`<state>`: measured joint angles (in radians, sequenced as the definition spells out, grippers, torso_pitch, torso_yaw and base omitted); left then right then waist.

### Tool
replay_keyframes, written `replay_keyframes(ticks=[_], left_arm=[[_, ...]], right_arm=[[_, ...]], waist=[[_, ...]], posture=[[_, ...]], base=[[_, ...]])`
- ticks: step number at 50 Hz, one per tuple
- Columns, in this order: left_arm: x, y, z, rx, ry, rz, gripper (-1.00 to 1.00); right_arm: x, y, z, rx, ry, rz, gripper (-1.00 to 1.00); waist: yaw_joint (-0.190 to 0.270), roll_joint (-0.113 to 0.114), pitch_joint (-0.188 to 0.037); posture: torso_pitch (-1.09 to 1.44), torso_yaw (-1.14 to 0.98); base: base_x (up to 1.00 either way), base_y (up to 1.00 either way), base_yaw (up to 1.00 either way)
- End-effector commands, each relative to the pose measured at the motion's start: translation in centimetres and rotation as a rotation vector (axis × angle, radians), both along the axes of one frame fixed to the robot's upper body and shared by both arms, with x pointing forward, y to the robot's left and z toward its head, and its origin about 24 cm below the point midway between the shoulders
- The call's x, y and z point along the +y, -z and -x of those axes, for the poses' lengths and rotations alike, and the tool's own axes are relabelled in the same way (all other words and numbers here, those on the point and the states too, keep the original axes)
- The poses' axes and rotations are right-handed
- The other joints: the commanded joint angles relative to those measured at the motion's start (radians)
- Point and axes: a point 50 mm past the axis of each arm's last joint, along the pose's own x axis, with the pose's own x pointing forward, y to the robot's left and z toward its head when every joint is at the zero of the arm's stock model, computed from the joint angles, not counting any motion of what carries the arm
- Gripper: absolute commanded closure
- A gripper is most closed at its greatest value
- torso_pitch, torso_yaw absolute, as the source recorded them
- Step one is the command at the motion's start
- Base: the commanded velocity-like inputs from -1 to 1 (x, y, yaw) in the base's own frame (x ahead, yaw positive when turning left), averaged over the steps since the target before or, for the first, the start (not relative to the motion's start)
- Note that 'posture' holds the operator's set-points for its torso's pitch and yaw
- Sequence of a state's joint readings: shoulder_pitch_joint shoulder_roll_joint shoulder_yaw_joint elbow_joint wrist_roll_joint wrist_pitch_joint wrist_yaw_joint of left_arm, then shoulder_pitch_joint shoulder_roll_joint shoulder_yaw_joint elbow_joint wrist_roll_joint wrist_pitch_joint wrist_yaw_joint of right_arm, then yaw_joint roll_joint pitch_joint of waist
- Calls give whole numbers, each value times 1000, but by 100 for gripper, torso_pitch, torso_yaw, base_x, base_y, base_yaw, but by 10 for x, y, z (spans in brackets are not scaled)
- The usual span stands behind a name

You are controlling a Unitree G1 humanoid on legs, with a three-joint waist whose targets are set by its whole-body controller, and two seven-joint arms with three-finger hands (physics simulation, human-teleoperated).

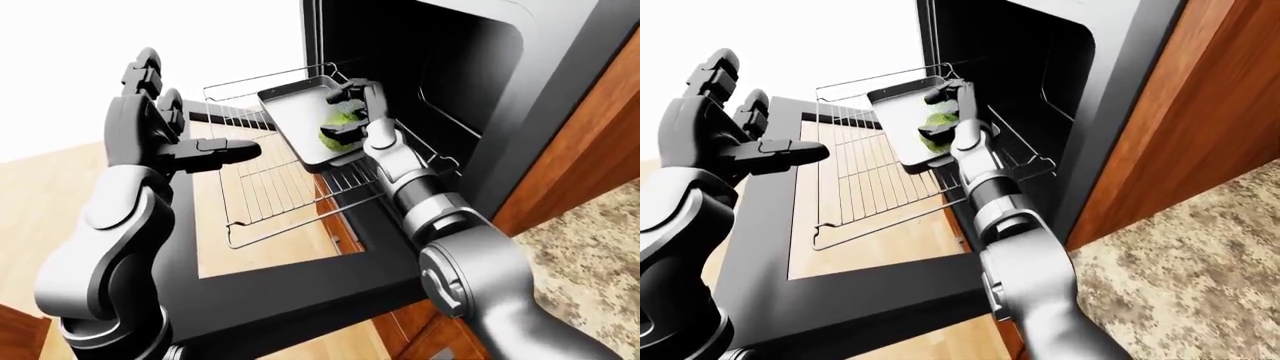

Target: Place the broccoli on the rack of the oven.

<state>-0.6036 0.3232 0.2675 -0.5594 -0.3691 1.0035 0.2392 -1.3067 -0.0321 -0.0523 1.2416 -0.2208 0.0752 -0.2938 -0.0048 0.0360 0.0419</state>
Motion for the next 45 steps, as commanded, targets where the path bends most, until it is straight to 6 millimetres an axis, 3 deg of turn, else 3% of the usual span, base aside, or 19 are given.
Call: replay_keyframes(ticks=[1, 2, 7, 8, 9, 11, 29, 34, 45], left_arm=[[1, -15, 5, -86, -6, -8, -100], [0, -15, 5, -86, -6, -8, -100], [1, -15, 4, -87, -6, -8, -100], [1, -16, 5, -87, -7, -7, -100], [0, -16, 5, -87, -7, -7, -100], [0, -17, 6, -87, -7, -7, -100], [1, -15, 5, -82, -13, -14, -100], [5, -24, 4, -88, -26, -32, -100], [13, -37, 4, -93, -102, -116, -100]], right_arm=[[4, -32, -1, -122, -13, -11, -4], [3, -31, -1, -121, -12, -11, -23], [4, -32, -1, -121, -11, -12, -30], [4, -32, -1, -121, -13, -11, -40], [4, -33, -1, -122, -13, -11, -69], [4, -36, -1, -124, -13, -12, -100], [20, -67, 7, -38, -144, -52, -100], [26, -77, 19, -40, -186, -63, -100], [16, -90, 60, -96, -198, -121, -100]], waist=[[0, 4, -31], [0, 4, -30], [0, 3, -32], [0, 3, -32], [0, 3, -33], [0, 3, -33], [1, 3, -30], [2, 3, -28], [7, 2, -24]], posture=[[0, 0], [0, 0], [0, 0], [0, 0], [0, 0], [0, 0], [0, 0], [0, 0], [0, 0]], base=[[0, 0, 0], [0, 0, 0], [0, 0, 0], [0, 0, 0], [0, 0, 0], [0, 0, 0], [0, 0, 0], [0, 0, 0], [0, 0, 0]])
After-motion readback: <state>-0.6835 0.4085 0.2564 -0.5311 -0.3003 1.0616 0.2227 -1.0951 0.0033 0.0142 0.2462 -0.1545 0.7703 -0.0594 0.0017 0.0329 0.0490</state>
